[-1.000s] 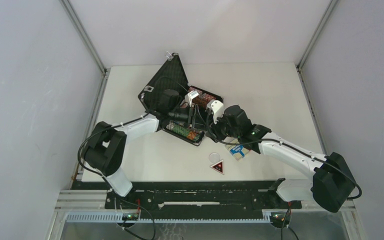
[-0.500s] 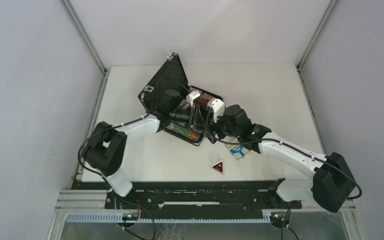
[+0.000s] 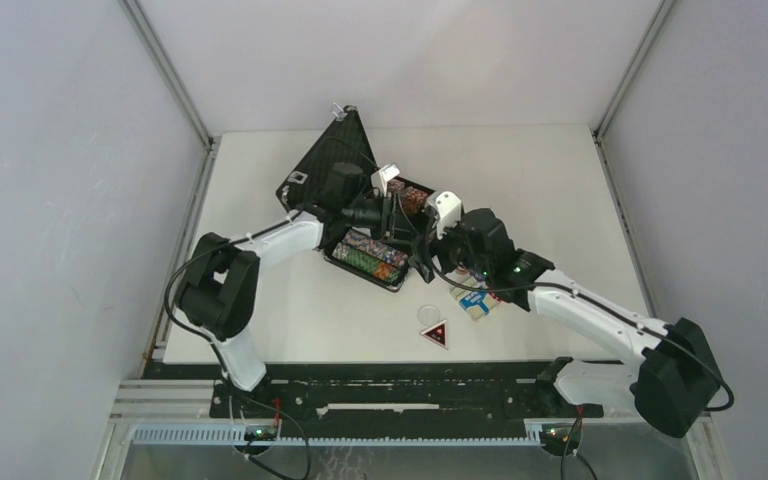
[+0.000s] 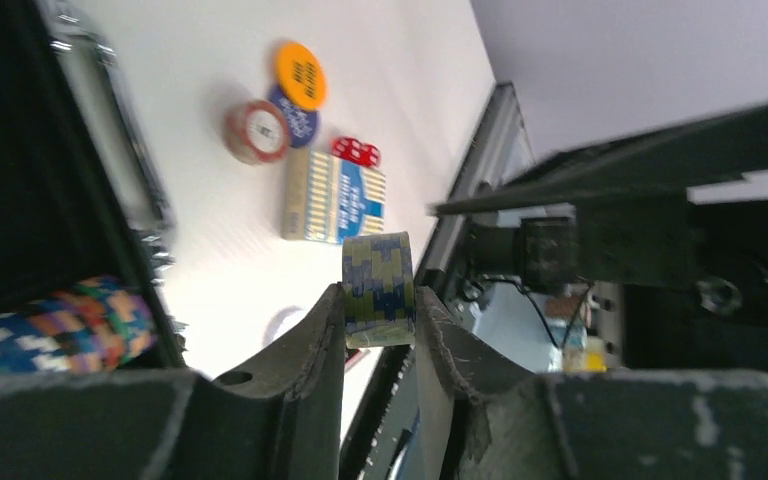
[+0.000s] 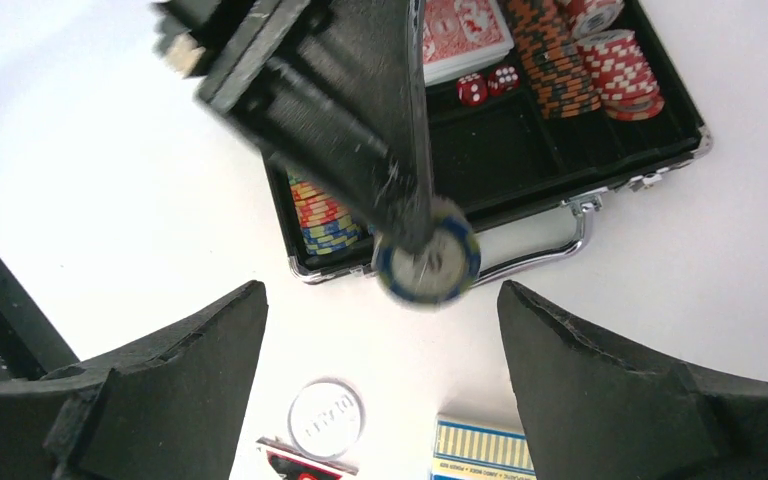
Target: Pack up texas hold em set
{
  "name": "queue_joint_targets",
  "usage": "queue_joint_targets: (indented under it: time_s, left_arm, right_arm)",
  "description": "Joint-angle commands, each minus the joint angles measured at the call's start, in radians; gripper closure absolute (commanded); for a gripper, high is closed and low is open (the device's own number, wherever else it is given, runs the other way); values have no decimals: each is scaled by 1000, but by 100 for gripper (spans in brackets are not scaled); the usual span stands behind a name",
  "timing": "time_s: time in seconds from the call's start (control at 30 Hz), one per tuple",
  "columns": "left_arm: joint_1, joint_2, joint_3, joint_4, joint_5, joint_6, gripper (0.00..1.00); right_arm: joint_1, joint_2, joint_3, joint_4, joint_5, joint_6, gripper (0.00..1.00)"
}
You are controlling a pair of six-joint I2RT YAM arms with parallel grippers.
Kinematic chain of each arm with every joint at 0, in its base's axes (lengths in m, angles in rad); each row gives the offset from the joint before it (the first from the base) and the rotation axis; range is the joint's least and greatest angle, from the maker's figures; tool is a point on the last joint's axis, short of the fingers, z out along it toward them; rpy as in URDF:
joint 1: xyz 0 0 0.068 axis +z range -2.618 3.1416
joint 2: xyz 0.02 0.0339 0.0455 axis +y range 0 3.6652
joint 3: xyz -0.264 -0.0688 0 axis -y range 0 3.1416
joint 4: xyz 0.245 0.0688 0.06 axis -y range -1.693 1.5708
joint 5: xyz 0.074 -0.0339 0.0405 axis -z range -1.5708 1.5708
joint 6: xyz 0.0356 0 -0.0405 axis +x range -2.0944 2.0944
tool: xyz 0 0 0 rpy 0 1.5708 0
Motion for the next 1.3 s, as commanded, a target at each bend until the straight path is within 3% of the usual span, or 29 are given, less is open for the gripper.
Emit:
queue_joint_targets:
  time_s: [0.0, 0.3, 0.7, 0.87, 1.27]
  left_arm:
    - [33, 21, 100, -85, -102, 74, 100]
    - [33, 119, 275, -222, -203, 143, 100]
    - [73, 368, 731, -511, -391, 259, 100]
    - [75, 483, 904, -611, -380, 278, 100]
    - [50, 537, 930, -614, -342, 285, 100]
  right_arm:
    - [-25, -119, -29, 85, -37, 62, 8]
    - [-159, -225, -98, 171, -54, 246, 11]
    - [-259, -191, -114, 122, -112, 300, 14]
    - [-260, -193, -121, 107, -106, 295, 14]
    - [-269, -156, -142, 123, -101, 304, 14]
